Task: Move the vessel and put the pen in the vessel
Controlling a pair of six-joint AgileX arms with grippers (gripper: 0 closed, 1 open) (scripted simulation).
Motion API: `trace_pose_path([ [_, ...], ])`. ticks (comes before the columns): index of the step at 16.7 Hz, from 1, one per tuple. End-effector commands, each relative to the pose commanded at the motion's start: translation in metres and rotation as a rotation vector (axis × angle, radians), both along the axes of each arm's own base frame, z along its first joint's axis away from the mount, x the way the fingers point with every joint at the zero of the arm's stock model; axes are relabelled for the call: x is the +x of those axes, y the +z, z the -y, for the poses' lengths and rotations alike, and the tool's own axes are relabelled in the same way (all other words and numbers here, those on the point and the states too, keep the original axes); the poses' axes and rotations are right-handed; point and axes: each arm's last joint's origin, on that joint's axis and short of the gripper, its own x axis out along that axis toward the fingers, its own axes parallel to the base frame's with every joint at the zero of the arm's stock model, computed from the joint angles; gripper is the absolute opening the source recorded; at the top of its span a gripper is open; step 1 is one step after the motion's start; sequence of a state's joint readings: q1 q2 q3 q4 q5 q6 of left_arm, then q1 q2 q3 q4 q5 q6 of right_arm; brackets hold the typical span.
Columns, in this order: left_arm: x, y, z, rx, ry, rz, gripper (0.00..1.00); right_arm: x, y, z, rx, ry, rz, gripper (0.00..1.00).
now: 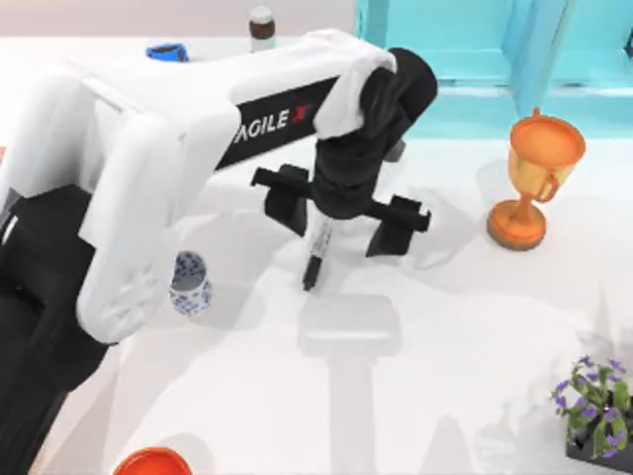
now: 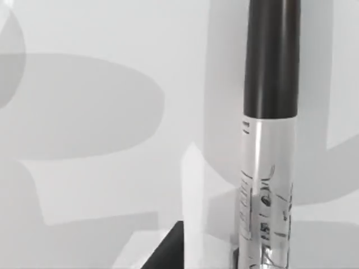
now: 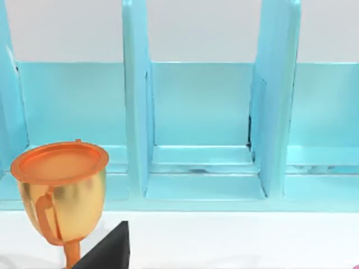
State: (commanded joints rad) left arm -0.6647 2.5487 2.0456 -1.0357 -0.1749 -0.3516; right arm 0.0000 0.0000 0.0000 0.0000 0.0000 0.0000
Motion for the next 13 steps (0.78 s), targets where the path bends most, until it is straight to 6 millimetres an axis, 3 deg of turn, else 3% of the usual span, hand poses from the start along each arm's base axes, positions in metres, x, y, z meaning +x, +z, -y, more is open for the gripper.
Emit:
trace_pose_path([
  [6,0.0000,0.0000,0.0000,0.000,0.000,0.000,0.02,0.0000,0.0000,0.0000,0.000,0.000,0.000,1.00],
  [13,0.0000,0.0000,0.0000,0.000,0.000,0.000,0.00,0.0000,0.0000,0.0000,0.000,0.000,0.000,1.00],
])
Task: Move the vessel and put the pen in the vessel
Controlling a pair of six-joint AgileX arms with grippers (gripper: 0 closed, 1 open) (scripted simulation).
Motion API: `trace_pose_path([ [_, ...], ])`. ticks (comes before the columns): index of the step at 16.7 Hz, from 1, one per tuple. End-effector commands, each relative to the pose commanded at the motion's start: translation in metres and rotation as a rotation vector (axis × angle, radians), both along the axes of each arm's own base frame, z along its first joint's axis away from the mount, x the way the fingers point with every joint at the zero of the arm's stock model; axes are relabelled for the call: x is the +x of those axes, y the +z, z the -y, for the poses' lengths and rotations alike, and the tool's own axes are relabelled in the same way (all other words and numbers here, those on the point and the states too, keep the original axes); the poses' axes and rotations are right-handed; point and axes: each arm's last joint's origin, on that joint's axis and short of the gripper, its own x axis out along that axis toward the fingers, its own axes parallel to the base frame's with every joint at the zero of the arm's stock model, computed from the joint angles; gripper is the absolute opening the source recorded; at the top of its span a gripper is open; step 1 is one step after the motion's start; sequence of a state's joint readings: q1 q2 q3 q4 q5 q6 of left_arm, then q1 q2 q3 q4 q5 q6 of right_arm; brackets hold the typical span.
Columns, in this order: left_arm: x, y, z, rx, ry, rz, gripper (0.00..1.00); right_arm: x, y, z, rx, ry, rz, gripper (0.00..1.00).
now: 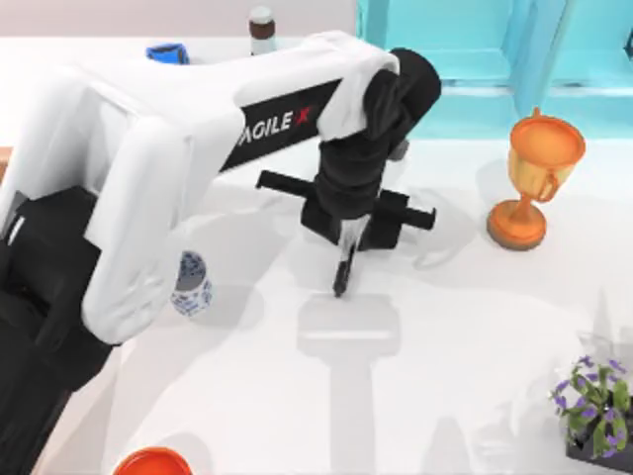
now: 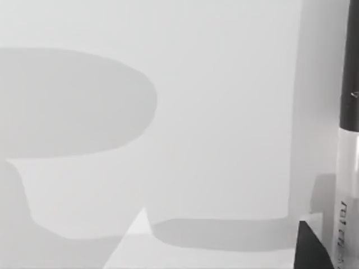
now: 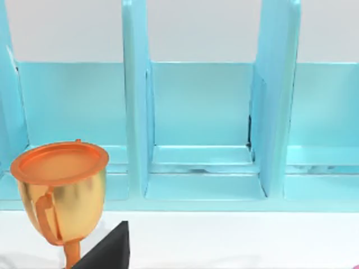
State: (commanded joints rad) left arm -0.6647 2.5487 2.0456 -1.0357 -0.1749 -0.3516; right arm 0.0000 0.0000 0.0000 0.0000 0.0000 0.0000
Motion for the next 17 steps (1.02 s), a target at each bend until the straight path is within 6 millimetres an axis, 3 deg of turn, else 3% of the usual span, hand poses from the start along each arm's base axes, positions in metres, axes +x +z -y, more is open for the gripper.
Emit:
trace_pose_path([
  [1,0.000,0.000,0.000,0.000,0.000,0.000,0.00,0.000,0.000,0.000,0.000,0.000,0.000,1.00],
  [2,-0.006,0.031,0.010,-0.083,0.000,0.021,0.00,0.000,0.000,0.000,0.000,0.000,0.000,1.00],
  [6,-0.021,0.049,0.014,-0.087,-0.005,0.021,0.00,0.000,0.000,0.000,0.000,0.000,0.000,1.00],
  [13,-0.085,0.114,0.012,-0.087,0.000,0.021,0.00,0.000,0.000,0.000,0.000,0.000,0.000,1.00],
  [17,-0.106,0.131,0.008,-0.083,0.000,0.021,0.00,0.000,0.000,0.000,0.000,0.000,0.000,1.00],
])
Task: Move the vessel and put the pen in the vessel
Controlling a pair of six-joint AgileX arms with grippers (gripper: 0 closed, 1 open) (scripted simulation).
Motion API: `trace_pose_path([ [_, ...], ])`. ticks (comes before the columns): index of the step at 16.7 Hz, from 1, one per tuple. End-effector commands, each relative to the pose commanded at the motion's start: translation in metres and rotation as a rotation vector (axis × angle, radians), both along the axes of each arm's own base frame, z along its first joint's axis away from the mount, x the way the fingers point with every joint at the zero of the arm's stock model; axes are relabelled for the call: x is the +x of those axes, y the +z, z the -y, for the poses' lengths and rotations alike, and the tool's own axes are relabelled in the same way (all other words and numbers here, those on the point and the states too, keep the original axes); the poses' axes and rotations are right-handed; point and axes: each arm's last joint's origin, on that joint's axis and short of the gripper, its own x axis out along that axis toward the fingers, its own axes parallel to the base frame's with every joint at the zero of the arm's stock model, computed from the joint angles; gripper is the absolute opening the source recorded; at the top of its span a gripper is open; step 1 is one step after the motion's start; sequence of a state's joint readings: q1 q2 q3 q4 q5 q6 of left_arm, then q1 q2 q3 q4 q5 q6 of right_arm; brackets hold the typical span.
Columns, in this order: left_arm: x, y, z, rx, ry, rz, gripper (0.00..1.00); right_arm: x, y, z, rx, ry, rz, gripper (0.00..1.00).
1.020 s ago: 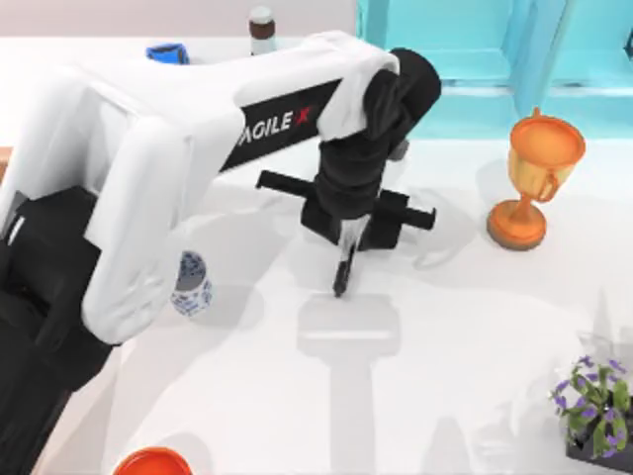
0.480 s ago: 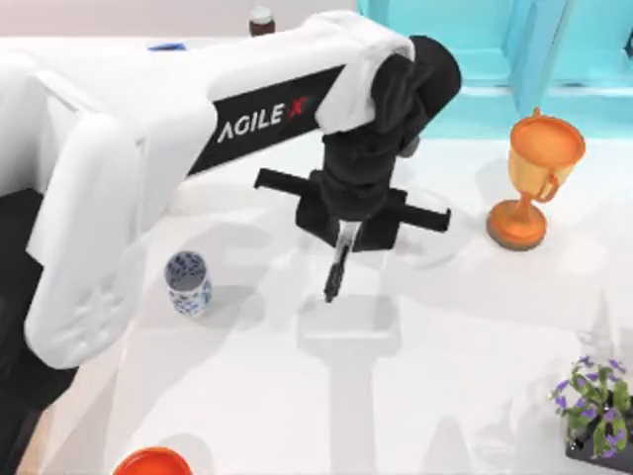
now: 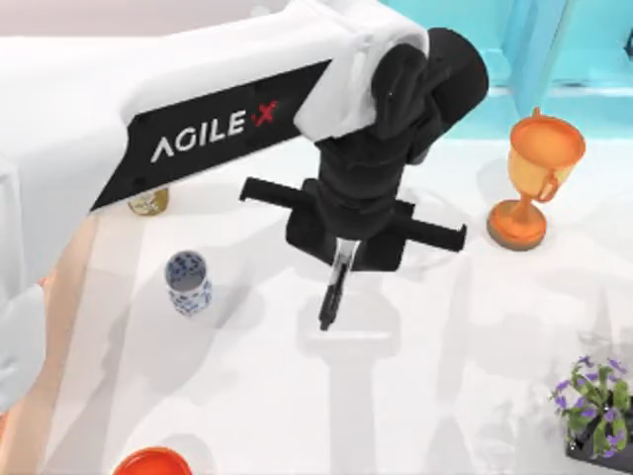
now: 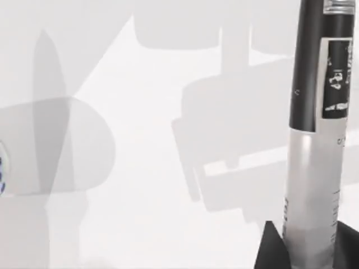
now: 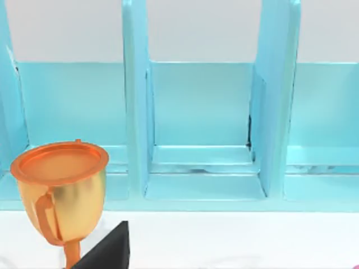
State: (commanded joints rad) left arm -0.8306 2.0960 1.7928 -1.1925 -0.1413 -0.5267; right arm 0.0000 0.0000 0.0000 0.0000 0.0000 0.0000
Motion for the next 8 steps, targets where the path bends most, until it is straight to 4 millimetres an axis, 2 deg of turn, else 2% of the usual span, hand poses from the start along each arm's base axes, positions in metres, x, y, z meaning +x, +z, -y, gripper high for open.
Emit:
trace_pose_path([
  [8,0.0002,-0.0063,-0.0014,-0.020,-0.014,0.057,0.00,0.0000,0.0000,0.0000,0.000,0.000,0.000,1.00],
])
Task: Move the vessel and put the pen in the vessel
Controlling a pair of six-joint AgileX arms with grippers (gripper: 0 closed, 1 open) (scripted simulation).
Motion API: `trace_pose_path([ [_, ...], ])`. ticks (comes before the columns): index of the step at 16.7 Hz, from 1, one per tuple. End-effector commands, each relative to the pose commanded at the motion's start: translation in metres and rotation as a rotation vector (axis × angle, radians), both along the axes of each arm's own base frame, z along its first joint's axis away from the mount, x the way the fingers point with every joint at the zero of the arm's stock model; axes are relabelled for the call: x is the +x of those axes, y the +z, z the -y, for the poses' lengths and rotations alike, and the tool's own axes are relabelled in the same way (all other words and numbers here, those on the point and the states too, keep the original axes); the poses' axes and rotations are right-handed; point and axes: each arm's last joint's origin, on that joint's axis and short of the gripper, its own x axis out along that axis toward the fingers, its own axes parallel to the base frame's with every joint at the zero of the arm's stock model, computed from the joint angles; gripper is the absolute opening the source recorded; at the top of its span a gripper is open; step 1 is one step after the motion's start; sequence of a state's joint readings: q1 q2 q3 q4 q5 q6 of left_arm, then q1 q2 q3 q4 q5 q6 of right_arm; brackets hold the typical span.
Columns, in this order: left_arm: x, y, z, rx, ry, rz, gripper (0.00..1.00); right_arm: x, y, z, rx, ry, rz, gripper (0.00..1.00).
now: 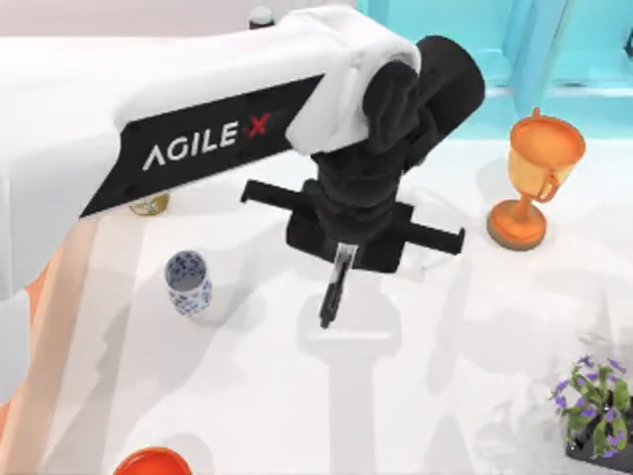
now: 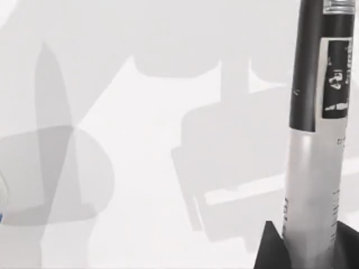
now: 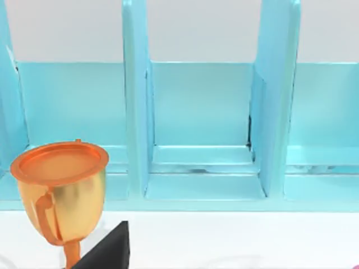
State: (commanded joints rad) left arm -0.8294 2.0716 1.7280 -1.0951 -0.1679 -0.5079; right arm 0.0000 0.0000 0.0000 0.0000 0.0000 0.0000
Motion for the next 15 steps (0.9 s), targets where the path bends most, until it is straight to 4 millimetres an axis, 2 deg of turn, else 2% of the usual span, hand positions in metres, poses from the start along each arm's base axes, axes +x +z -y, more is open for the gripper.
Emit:
trace_pose_path([
  [8,-0.015,-0.024,-0.024,-0.136,-0.038,0.357,0.00,0.000,0.000,0.000,0.000,0.000,0.000,1.00],
  [15,-0.050,-0.032,-0.074,-0.278,-0.036,0.771,0.00,0.000,0.000,0.000,0.000,0.000,0.000,1.00],
])
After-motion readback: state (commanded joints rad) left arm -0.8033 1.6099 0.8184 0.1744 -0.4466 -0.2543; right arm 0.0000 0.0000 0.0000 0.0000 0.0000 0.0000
